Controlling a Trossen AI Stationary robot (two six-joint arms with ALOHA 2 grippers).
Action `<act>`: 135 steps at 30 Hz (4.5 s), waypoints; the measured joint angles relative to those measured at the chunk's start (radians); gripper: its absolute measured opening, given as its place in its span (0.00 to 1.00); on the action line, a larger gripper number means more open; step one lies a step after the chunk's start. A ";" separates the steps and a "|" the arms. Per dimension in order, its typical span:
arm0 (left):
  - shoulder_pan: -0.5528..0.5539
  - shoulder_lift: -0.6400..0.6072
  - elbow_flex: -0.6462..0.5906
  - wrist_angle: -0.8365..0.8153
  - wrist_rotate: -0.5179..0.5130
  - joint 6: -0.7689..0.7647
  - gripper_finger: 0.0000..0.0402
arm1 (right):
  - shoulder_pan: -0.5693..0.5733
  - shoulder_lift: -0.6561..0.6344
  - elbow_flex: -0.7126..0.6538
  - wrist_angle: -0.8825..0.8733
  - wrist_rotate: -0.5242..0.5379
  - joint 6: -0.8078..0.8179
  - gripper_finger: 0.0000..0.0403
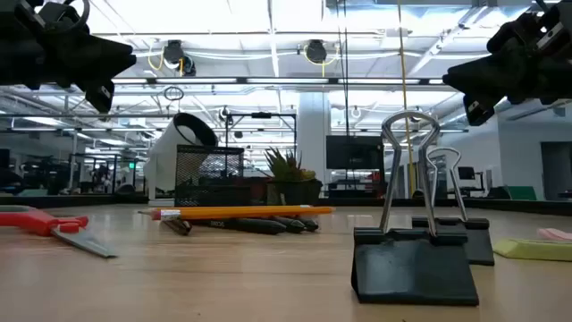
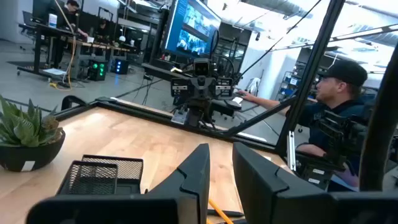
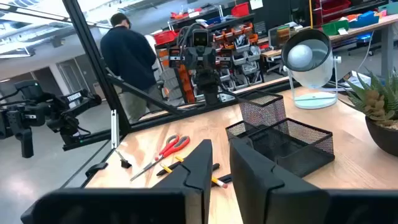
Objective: Pick and place office supplies into organizer
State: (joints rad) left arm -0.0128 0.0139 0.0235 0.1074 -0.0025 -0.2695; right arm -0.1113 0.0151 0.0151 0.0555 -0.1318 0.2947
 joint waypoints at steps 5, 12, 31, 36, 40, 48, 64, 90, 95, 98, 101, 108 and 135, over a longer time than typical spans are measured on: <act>0.000 0.000 0.000 0.000 0.000 0.000 0.18 | 0.000 0.000 0.000 0.000 0.000 0.000 0.12; 0.000 0.000 0.000 0.000 0.000 0.000 0.18 | 0.000 0.000 0.000 0.000 0.000 0.000 0.12; 0.000 0.000 0.000 0.000 0.000 0.000 0.18 | 0.000 0.000 0.000 0.000 0.000 0.000 0.12; 0.000 0.000 0.000 0.000 0.000 0.000 0.18 | 0.000 0.000 0.000 0.000 0.000 0.000 0.12; 0.000 0.000 0.000 0.000 0.000 0.000 0.18 | 0.000 0.000 0.000 0.000 0.000 0.000 0.12; 0.000 0.000 0.000 0.000 0.000 0.000 0.18 | 0.000 0.000 0.000 0.000 0.000 0.000 0.12; 0.000 0.000 0.000 0.000 0.000 0.000 0.18 | 0.000 0.000 0.000 0.000 0.000 0.000 0.12; 0.000 0.000 0.000 0.000 0.000 0.000 0.18 | 0.000 0.000 0.000 0.044 0.035 -0.014 0.12; 0.000 0.000 0.000 0.000 0.000 0.000 0.18 | 0.002 0.005 0.000 0.026 0.079 0.053 0.12; 0.000 0.000 0.000 0.001 0.000 0.005 0.18 | 0.023 0.038 0.000 0.016 0.051 0.169 0.12; 0.000 0.000 0.000 0.041 -0.030 0.072 0.18 | 0.074 0.087 0.000 0.085 0.006 0.212 0.12; 0.000 0.000 0.000 0.079 -0.050 0.027 0.18 | 0.316 0.301 0.000 0.436 0.145 0.141 0.07; 0.001 0.002 0.000 0.317 -0.133 0.030 0.18 | 0.987 1.583 0.876 0.376 1.062 -0.108 0.00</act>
State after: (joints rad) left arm -0.0113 0.0154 0.0231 0.4242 -0.1356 -0.2398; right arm 0.8761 1.5985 0.8913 0.4315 0.9299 0.1872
